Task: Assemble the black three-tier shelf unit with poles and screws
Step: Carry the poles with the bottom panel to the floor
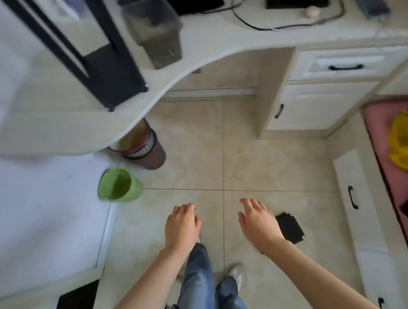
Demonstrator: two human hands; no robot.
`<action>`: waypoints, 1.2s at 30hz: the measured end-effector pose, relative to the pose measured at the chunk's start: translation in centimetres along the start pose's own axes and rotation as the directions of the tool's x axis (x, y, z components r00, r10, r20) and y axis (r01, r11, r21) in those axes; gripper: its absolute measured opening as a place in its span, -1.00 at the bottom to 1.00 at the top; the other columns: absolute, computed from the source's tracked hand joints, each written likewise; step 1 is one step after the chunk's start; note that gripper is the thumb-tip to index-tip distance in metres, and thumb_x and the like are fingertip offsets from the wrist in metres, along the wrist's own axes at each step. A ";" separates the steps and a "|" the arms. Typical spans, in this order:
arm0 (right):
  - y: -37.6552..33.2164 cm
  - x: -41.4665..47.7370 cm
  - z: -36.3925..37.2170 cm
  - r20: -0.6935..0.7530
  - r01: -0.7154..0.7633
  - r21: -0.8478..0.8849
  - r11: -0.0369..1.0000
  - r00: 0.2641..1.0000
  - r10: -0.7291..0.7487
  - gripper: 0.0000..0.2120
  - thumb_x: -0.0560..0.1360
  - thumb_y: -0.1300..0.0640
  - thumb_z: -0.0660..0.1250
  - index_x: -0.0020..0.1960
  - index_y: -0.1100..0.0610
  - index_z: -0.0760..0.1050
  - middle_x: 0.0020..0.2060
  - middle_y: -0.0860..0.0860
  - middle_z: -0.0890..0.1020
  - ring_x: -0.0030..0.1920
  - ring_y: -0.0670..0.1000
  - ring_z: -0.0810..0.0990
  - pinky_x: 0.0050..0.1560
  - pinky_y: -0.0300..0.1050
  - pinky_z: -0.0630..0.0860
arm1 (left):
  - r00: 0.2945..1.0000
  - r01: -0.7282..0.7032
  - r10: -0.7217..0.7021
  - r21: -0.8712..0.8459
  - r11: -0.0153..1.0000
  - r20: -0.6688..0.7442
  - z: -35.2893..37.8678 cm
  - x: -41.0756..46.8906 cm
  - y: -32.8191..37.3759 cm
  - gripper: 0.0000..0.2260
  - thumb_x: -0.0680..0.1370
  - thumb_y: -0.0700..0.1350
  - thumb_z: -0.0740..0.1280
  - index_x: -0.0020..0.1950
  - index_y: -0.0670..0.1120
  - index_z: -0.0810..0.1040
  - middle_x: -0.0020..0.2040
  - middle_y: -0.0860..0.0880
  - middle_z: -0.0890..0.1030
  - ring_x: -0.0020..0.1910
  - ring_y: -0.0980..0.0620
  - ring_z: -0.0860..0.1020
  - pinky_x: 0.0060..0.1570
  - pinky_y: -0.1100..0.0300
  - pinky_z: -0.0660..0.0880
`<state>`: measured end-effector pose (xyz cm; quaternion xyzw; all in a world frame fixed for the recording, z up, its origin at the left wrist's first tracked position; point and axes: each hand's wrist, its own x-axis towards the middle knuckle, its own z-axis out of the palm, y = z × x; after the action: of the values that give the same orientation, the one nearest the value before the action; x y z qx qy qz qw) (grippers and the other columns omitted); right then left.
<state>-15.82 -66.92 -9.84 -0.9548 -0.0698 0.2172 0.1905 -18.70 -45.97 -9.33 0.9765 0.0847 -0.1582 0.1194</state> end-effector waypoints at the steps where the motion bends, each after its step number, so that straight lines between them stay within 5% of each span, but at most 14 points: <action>1: -1.5 0.3 -0.5 0.010 0.035 -0.009 0.999 0.999 -0.035 -0.60 0.67 0.03 0.10 0.48 0.09 0.29 0.34 0.01 0.48 0.35 0.07 0.43 0.33 -0.08 0.36 | 1.000 0.022 -0.023 -0.018 1.000 -0.022 -0.9 -0.2 -0.8 -0.73 0.67 -0.03 0.17 0.36 0.01 0.47 0.22 0.08 0.60 0.27 0.06 0.46 0.14 0.22 0.42; 10: -13.3 4.8 -4.5 0.010 0.150 0.078 0.986 0.988 -0.151 -0.62 0.66 0.02 0.12 0.44 0.09 0.33 0.31 0.02 0.52 0.34 0.05 0.43 0.25 -0.06 0.44 | 0.951 0.149 -0.223 -0.313 0.938 -0.215 -9.3 0.7 -6.5 -0.75 0.65 -0.08 0.27 0.31 -0.07 0.55 0.19 0.02 0.62 0.24 -0.01 0.47 0.14 0.12 0.46; 20: -25.0 12.7 -12.0 -0.191 0.221 0.110 0.969 0.961 -0.197 -0.68 0.63 0.05 0.20 0.35 0.12 0.43 0.24 0.03 0.58 0.27 0.08 0.49 0.13 -0.04 0.48 | 0.834 0.025 -0.276 -0.466 0.884 -0.478 -21.2 7.3 -13.0 -0.84 0.54 -0.24 0.42 0.12 -0.18 0.64 -0.02 -0.08 0.69 0.02 -0.14 0.59 -0.08 0.02 0.54; 31: -32.4 20.4 -20.6 -0.343 0.346 0.259 0.902 0.906 -0.250 -0.65 0.64 0.01 0.21 0.40 0.03 0.38 0.27 -0.06 0.54 0.17 -0.02 0.53 0.06 -0.19 0.38 | 0.740 -0.040 -0.366 -0.580 0.813 -0.565 -32.3 14.8 -15.5 -0.81 0.64 -0.09 0.32 0.25 -0.05 0.57 0.02 0.03 0.64 -0.02 0.04 0.59 -0.04 0.10 0.59; 36: -34.4 24.8 -24.5 -0.428 0.405 0.319 0.857 0.868 -0.251 -0.60 0.64 0.01 0.22 0.45 0.05 0.31 0.30 -0.05 0.51 0.31 -0.02 0.47 0.20 -0.20 0.35 | 0.682 -0.074 -0.411 -0.616 0.784 -0.605 -35.8 18.3 -15.0 -0.69 0.65 0.05 0.29 0.37 0.00 0.47 0.12 0.11 0.55 0.00 0.09 0.57 -0.02 0.15 0.60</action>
<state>15.49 -38.16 14.53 -0.8922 -0.1515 0.0060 0.4255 5.69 -20.00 14.55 0.8569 0.2644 0.2559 0.3609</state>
